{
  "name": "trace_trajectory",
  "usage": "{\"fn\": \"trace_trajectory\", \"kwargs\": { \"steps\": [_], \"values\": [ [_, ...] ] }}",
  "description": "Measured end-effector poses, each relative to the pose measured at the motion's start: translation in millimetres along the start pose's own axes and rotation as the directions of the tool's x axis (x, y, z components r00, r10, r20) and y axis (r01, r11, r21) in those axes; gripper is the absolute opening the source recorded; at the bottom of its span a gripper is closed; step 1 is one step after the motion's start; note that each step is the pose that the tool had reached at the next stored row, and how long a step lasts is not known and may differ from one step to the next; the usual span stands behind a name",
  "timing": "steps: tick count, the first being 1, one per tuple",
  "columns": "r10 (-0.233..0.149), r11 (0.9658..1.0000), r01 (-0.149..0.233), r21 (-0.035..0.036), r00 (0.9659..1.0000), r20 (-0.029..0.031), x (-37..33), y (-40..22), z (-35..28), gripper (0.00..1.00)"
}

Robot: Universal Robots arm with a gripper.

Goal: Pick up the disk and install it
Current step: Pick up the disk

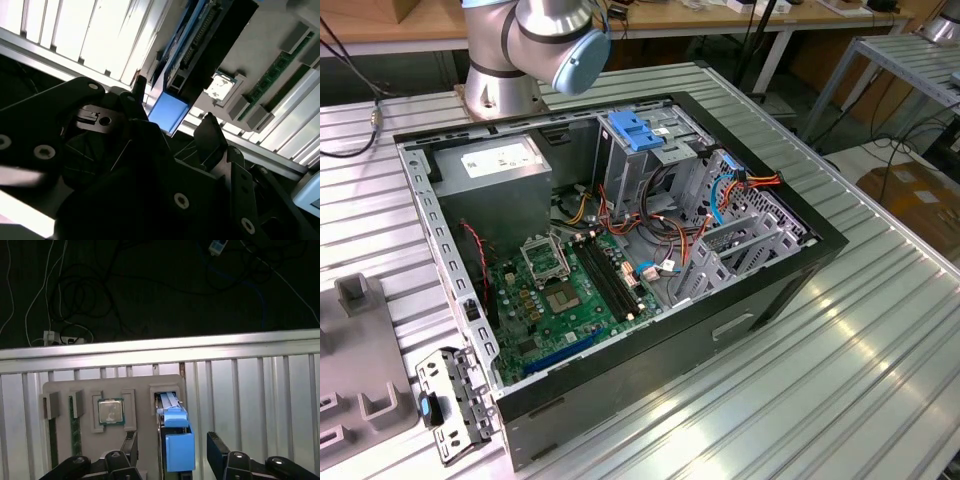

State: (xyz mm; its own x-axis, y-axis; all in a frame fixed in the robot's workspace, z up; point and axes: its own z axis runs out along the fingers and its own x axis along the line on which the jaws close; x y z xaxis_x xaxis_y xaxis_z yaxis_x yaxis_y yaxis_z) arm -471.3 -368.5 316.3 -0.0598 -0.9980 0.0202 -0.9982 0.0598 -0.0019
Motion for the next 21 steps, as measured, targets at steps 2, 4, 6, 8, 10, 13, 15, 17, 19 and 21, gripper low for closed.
{"fn": "trace_trajectory", "kwargs": {
  "steps": [2,4,6,8,10,13,15,17,19,21],
  "values": [
    [-0.013,0.9999,0.013,0.0002,0.9999,0.0000,-0.1,0.0,4.2,0.66],
    [-0.020,0.9998,0.020,0.0004,0.9998,0.0000,-0.2,0.0,9.1,0.65],
    [-0.020,0.9998,0.020,0.0015,0.9998,0.0001,-0.2,0.0,13.5,0.57],
    [-0.020,0.9998,0.020,0.0027,0.9998,0.0001,-0.3,0.1,16.2,0.57],
    [-0.020,0.9998,0.020,0.0031,0.9998,0.0001,-0.3,0.2,17.5,0.57],
    [-0.020,0.9998,0.020,0.0031,0.9998,0.0001,-0.3,0.2,17.8,0.57],
    [-0.020,0.9998,0.020,0.0032,0.9998,0.0001,-0.3,0.2,17.9,0.57],
    [-0.020,0.9998,0.020,0.0035,0.9998,0.0003,-0.3,0.2,18.7,0.57],
    [-0.020,0.9998,0.020,0.0031,0.9998,0.0002,-0.3,0.3,19.3,0.57],
    [-0.020,0.9998,0.020,0.0029,0.9998,0.0001,-0.3,0.3,19.3,0.57]
  ]
}}
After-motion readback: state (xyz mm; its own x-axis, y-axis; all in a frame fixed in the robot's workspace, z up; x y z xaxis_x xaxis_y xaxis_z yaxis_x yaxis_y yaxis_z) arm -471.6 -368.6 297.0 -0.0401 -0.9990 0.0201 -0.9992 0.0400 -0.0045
